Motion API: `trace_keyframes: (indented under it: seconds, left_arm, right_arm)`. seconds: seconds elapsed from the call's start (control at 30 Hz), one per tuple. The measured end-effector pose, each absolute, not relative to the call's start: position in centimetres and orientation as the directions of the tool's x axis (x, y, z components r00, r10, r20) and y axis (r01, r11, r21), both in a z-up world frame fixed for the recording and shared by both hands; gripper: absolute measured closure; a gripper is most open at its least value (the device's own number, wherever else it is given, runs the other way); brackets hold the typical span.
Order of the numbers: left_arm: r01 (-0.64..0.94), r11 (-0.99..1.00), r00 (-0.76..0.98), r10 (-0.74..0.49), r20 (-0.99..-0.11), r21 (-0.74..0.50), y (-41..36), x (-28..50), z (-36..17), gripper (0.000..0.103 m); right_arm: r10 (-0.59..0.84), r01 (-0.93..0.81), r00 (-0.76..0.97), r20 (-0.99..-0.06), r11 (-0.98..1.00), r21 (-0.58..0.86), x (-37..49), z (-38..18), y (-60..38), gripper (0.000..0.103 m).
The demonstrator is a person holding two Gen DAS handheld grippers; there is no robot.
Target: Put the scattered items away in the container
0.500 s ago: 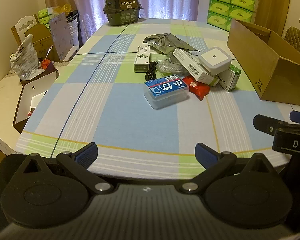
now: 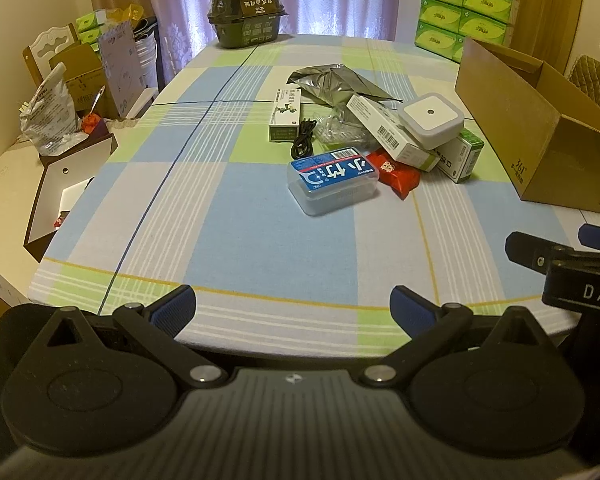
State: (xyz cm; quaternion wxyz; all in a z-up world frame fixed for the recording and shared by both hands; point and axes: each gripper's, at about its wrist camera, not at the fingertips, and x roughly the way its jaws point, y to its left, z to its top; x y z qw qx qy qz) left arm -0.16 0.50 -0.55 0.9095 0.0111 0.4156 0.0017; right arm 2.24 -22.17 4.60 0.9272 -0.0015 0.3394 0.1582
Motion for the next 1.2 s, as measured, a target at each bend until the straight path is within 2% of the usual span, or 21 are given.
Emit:
trace_keyframes:
  seconds: [1.2]
  left_arm:
    - [-0.001, 1.0, 0.652, 0.009, -0.758, 0.012, 0.33, -0.18, -0.81, 0.001]
  right_arm:
    - [0.294, -0.298, 0.719, -0.63, 0.949, 0.102, 2.24, 4.61, -22.14, 0.0]
